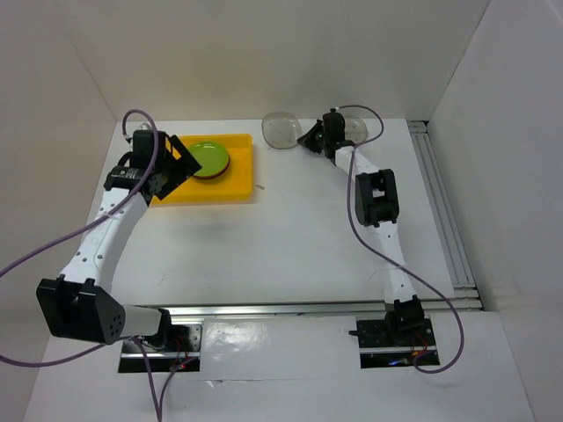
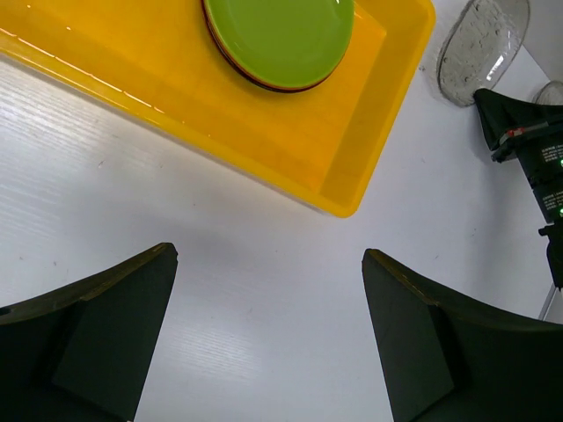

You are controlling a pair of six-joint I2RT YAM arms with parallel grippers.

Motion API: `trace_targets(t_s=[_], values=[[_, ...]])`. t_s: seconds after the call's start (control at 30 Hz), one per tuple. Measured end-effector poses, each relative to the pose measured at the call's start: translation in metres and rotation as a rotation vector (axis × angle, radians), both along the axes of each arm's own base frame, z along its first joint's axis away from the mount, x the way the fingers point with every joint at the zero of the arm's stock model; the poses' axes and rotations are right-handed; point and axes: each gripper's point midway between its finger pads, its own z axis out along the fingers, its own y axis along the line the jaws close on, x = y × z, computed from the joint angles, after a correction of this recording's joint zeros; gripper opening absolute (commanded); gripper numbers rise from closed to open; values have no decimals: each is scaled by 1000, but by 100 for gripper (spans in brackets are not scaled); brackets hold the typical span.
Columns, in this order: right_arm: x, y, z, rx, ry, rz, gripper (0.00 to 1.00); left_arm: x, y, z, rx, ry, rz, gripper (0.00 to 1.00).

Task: Place the plates into the plastic bin on the countertop

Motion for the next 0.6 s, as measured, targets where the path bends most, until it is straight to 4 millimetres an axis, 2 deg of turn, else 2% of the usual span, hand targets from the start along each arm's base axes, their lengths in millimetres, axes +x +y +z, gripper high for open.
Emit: trace_targets(t_s=[0.17, 0.27, 0.43, 0.6], values=[[1, 3, 0, 50, 8, -12, 0, -5, -2, -14, 6, 27, -18, 100], [-20, 0, 2, 62, 30, -24, 0, -8, -12, -25, 5, 42, -61, 100], [-112, -23, 5, -25, 145, -56, 0, -4, -55, -29, -34, -12, -194, 100], [-208, -44, 21, -111, 181, -47, 0, -1, -105, -32, -70, -58, -334, 100]])
